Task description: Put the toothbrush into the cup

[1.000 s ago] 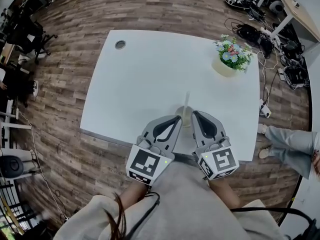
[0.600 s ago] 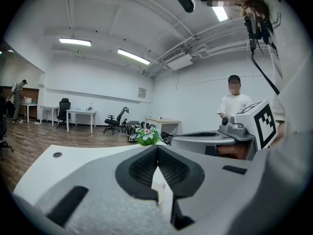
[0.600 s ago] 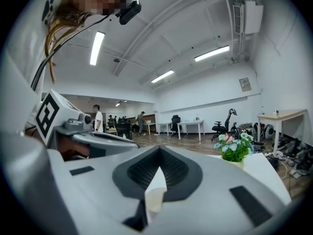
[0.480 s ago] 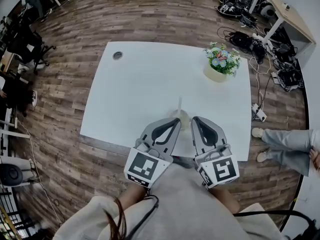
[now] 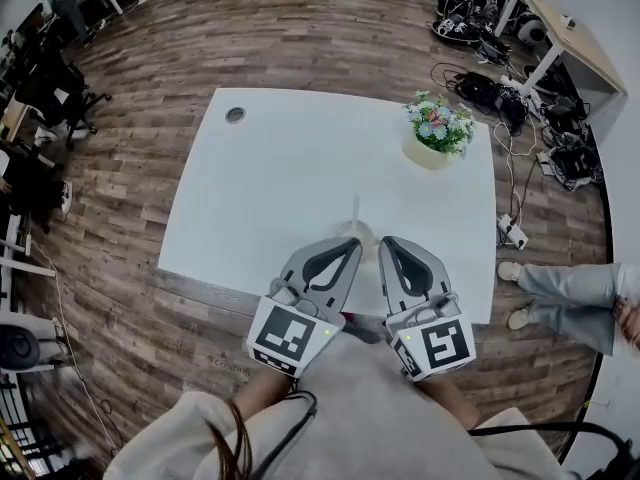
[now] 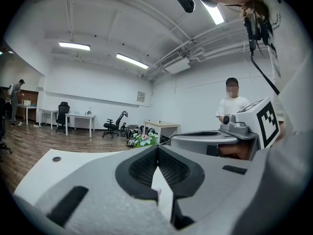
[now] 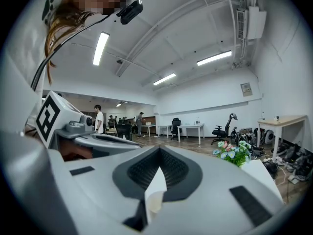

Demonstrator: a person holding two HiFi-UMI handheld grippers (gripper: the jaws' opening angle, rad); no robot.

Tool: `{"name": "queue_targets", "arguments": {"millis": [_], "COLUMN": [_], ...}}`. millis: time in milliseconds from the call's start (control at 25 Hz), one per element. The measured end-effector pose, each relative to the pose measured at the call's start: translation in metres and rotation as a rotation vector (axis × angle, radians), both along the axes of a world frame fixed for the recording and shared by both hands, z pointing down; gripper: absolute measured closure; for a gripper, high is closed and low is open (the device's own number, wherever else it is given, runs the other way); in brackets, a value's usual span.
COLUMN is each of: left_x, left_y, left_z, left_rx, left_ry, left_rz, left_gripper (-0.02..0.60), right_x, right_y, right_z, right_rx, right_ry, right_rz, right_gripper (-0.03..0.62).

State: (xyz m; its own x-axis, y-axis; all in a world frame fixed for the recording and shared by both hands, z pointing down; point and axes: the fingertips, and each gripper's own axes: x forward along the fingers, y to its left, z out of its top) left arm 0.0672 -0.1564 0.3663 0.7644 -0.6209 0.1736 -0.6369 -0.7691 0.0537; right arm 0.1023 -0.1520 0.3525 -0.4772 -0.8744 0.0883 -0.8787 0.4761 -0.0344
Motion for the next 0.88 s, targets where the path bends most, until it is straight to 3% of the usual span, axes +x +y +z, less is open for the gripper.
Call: {"name": "queue_targets", "arguments": {"millis": [880], "left_x": [-0.003], "left_y": [0.005], "left_z": [-0.005], "left_rx": [0.007], "left_ry": [-0.008], "left_rz": [-0.008], "left_gripper": [0.574], "right_x": [-0.012], "right_y": [0.004], "right_z": [-0.004], "right_rx": [0.011], "right_ry": [-0.007], "right_rz": [-0.037], "right_gripper": [0.577]}}
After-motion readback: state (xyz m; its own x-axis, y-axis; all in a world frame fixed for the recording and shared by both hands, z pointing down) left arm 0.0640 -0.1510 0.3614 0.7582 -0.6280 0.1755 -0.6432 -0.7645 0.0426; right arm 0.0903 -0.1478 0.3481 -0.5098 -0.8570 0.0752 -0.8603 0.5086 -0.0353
